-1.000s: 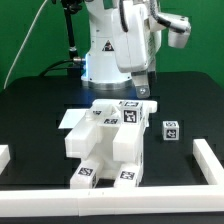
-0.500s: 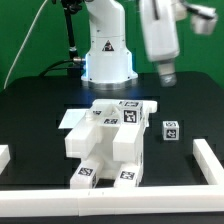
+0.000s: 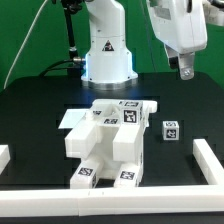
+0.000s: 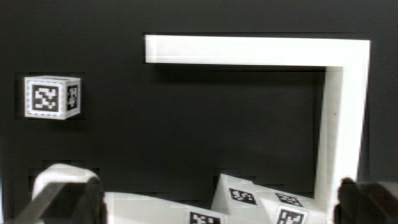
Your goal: Assemble chair
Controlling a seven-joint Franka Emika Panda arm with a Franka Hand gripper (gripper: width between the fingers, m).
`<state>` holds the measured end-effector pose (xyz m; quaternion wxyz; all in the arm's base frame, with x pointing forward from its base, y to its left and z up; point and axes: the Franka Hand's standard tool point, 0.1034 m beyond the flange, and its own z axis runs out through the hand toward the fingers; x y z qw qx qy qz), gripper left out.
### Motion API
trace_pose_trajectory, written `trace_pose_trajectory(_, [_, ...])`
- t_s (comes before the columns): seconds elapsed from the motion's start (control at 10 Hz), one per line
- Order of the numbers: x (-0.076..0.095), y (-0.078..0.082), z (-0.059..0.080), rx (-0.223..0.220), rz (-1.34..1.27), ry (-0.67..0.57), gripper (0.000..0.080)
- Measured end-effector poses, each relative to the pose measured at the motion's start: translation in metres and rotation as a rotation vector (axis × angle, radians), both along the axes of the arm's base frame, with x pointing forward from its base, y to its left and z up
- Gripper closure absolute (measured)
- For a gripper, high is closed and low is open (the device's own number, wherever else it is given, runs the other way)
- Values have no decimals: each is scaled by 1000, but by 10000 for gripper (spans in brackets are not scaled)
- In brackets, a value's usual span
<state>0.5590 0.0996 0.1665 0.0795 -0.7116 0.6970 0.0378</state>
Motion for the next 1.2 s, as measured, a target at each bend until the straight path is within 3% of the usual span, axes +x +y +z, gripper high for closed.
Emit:
trace_pose_trajectory(0.1, [-4, 0, -2, 2, -9, 8, 151])
trace_pose_trajectory(0.3, [-43, 1, -19, 6, -51, 57, 151])
trace_pose_trajectory(0.4, [-65, 5, -36, -9, -66, 97, 151])
trace_pose_trajectory(0.5, [-76, 12, -53, -34, -69, 133, 151])
trace_pose_trajectory(0.6, [-77, 19, -59, -56, -57, 152, 151])
trace_pose_trajectory(1.0, [-76, 19, -63, -60, -58, 133, 151])
trace_pose_trajectory(1.2, [-110, 16, -84, -74, -16, 262, 151])
